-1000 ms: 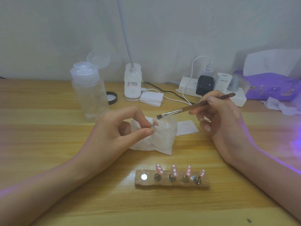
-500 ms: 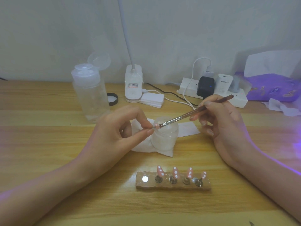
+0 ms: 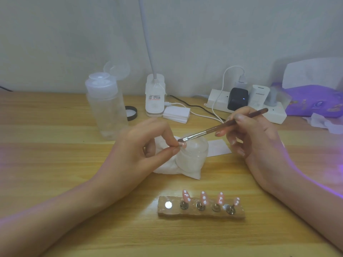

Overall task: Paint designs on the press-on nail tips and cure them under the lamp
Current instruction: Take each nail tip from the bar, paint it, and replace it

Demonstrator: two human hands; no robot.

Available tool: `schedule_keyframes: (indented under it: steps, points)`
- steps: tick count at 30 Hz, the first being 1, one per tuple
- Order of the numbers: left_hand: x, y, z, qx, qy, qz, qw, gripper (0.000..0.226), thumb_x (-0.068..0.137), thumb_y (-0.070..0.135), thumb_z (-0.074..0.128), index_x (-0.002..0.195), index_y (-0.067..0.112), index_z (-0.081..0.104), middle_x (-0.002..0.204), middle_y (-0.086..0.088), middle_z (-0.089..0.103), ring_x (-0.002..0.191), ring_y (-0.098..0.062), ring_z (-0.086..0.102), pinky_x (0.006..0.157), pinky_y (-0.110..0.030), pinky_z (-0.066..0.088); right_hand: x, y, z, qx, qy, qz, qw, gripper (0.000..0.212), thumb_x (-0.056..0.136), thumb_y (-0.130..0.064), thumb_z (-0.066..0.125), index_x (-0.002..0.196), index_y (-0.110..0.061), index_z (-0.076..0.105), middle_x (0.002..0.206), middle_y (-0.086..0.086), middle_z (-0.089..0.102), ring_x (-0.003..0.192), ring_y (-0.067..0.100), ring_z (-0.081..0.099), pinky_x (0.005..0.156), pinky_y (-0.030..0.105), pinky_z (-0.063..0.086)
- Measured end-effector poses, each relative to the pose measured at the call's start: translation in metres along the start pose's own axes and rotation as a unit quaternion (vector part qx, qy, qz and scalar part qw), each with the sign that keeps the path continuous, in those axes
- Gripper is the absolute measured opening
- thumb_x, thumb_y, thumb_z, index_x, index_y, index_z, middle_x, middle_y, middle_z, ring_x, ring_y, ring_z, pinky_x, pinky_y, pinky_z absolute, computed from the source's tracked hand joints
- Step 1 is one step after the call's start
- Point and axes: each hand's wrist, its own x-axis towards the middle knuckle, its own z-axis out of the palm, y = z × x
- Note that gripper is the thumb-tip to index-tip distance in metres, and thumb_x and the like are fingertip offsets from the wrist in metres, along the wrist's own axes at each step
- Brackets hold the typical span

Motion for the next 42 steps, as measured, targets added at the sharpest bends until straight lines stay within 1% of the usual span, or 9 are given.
schedule_keyframes:
  steps: [3,8,13,16,21,24,27,37,42]
  points:
    - [-0.0004,-0.0001,-0.0003,0.006,0.000,-0.006,1.000,0.009,0.085,0.022,0.071,0.081,0.017,0.064,0.081,-0.001,0.058,0.048,-0.009,0.037,0.054,-0.014,0.031,0.0012,0.0010,-0.0022,0.006,0.037,0.014,0.999,0.021,0.100,-0.013,0.046,0.081,-0.017,0.053,0.067,0.005,0.069,0.052,0.007,0.046,0.041,0.015,0.032]
    - [-0.0009,0.0010,0.0008,0.011,0.011,-0.008,1.000,0.009,0.083,0.022,0.072,0.079,0.019,0.064,0.074,0.000,0.057,0.047,-0.011,0.038,0.053,-0.015,0.032,-0.0002,-0.0001,-0.0004,0.010,-0.001,-0.002,1.000,0.016,0.094,-0.022,0.050,0.079,-0.020,0.055,0.069,0.006,0.070,0.054,0.010,0.047,0.043,0.016,0.034]
    - [-0.0003,0.0001,0.0006,0.011,0.013,-0.010,1.000,0.010,0.083,0.022,0.072,0.078,0.017,0.065,0.064,0.010,0.048,0.047,-0.008,0.036,0.053,-0.012,0.030,0.0013,0.0001,-0.0018,0.030,0.040,0.012,0.999,0.022,0.100,-0.013,0.046,0.081,-0.018,0.055,0.066,0.005,0.069,0.051,0.008,0.046,0.041,0.016,0.032]
    - [-0.0010,-0.0005,0.0004,0.001,0.012,-0.016,1.000,0.011,0.082,0.024,0.073,0.077,0.019,0.065,0.066,0.006,0.052,0.046,-0.008,0.036,0.052,-0.013,0.031,0.0005,0.0000,-0.0004,0.015,0.004,-0.003,1.000,0.015,0.093,-0.022,0.050,0.079,-0.021,0.056,0.069,0.006,0.070,0.052,0.010,0.046,0.042,0.016,0.033]
    - [-0.0010,-0.0008,0.0000,-0.021,0.006,-0.022,1.000,0.018,0.080,0.040,0.069,0.077,0.023,0.065,0.073,0.000,0.061,0.046,-0.006,0.037,0.051,-0.013,0.031,0.0012,0.0005,-0.0017,0.019,0.049,0.004,0.999,0.019,0.097,-0.016,0.049,0.079,-0.018,0.054,0.065,0.005,0.068,0.050,0.008,0.044,0.040,0.016,0.031]
    - [-0.0012,-0.0010,-0.0002,-0.028,0.008,-0.025,0.999,0.020,0.079,0.041,0.068,0.077,0.022,0.065,0.065,0.014,0.057,0.046,-0.005,0.036,0.050,-0.012,0.030,-0.0003,-0.0003,0.0004,0.002,0.019,-0.018,1.000,0.013,0.090,-0.022,0.050,0.078,-0.019,0.054,0.067,0.007,0.069,0.052,0.011,0.045,0.041,0.017,0.032]
    - [-0.0013,0.0002,-0.0002,-0.020,0.007,-0.018,1.000,0.019,0.080,0.040,0.068,0.077,0.021,0.065,0.060,0.025,0.050,0.046,-0.003,0.035,0.051,-0.008,0.028,0.0005,0.0015,-0.0009,-0.009,0.046,-0.001,0.999,0.019,0.097,-0.015,0.049,0.079,-0.018,0.054,0.065,0.006,0.069,0.051,0.008,0.044,0.040,0.016,0.030]
    - [-0.0015,0.0000,0.0002,-0.023,0.006,-0.016,1.000,0.017,0.080,0.040,0.070,0.076,0.024,0.064,0.055,0.025,0.045,0.046,-0.002,0.032,0.050,-0.009,0.027,0.0009,0.0014,-0.0016,0.010,0.050,0.001,0.999,0.020,0.097,-0.016,0.048,0.078,-0.019,0.055,0.066,0.006,0.069,0.051,0.008,0.045,0.041,0.016,0.032]
    - [-0.0021,-0.0010,0.0000,-0.026,0.004,-0.023,0.999,0.017,0.080,0.042,0.070,0.077,0.027,0.062,0.050,0.021,0.042,0.045,-0.003,0.032,0.048,-0.011,0.026,0.0001,0.0010,-0.0001,0.008,0.012,-0.015,1.000,0.016,0.092,-0.021,0.050,0.078,-0.020,0.056,0.068,0.009,0.069,0.055,0.011,0.048,0.043,0.017,0.034]
